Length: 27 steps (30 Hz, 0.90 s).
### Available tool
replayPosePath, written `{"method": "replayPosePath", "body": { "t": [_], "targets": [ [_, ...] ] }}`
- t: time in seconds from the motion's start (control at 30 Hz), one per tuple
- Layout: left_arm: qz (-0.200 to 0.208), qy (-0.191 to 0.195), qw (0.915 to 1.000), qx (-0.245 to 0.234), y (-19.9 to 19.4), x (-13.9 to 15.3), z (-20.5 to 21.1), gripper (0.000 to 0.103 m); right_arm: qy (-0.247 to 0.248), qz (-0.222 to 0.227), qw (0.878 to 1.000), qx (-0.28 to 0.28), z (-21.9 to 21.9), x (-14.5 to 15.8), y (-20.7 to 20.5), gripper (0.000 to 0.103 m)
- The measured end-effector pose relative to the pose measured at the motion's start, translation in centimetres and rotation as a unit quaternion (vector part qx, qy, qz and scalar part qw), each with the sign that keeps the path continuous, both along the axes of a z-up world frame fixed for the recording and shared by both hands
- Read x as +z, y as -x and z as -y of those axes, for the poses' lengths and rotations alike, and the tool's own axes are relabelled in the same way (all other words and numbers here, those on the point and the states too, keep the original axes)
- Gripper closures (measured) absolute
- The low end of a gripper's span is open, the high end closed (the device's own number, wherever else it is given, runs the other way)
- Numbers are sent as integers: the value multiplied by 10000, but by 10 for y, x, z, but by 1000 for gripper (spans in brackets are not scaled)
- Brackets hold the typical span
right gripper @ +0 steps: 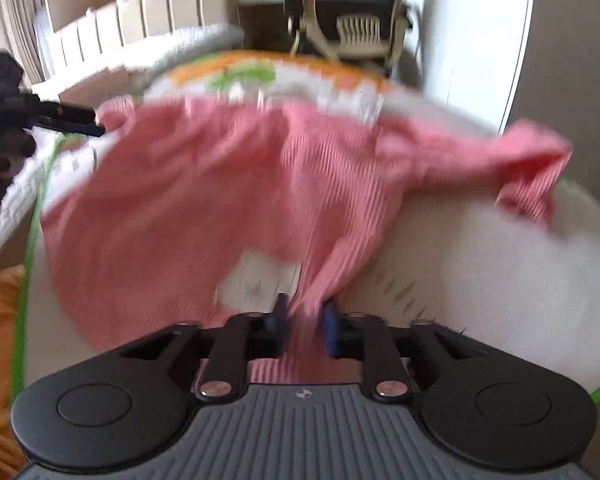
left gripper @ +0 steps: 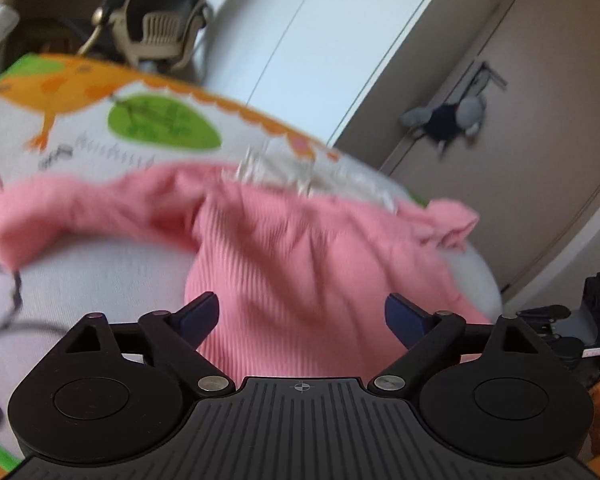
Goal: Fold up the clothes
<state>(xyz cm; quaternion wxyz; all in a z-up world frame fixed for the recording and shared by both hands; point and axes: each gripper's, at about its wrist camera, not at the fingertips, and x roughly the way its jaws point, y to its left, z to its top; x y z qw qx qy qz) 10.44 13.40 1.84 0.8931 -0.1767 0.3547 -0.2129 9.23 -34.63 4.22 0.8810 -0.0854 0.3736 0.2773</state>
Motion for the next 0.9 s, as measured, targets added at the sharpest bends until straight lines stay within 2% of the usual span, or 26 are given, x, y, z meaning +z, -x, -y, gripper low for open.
{"method": "replayPosePath", "body": {
  "t": [0.03, 0.13, 0.23, 0.33, 0.43, 0.5, 0.53, 0.57, 0.67, 0.77, 0.9],
  "targets": [
    [63, 34, 10000, 36, -5, 5, -1, 9, -128, 159, 9998, -62, 2, 12, -6, 56],
    [224, 314, 9992, 68, -31, 18, 1, 9, -562, 523, 9967, -278, 1, 45, -39, 54],
    [202, 604, 9979, 72, -75, 21, 12, 8, -1111, 404, 9917, -509, -19, 52, -106, 54],
    [37, 731, 9972, 141, -104, 12, 18, 9, -1400, 2, 9878, -680, -43, 34, -180, 54],
    [-160, 900, 9955, 239, -125, 2, 20, 9, -1585, -614, 9809, -942, -60, 0, -244, 54],
    [-149, 930, 9953, 226, -122, -2, 17, 9, -1727, -1085, 9730, -1080, -68, -25, -275, 54],
    [-148, 945, 9951, 244, -121, -4, 15, 9, -1945, -1346, 9651, -1124, -70, -36, -284, 55],
    [-150, 971, 9947, 286, -120, -4, 11, 9, -2177, -1511, 9583, -1066, -71, -43, -288, 55],
    [-42, 1091, 9927, 506, -118, -2, -5, 8, -2836, -1314, 9497, -170, -73, -31, -262, 60],
    [273, 1336, 9878, 755, -114, 10, -24, 8, -2216, -1267, 9646, 657, -79, -21, -206, 60],
    [574, 1611, 9819, 816, -118, 24, -27, 6, -1314, -1173, 9702, 1663, -86, -10, -132, 60]
  ]
}}
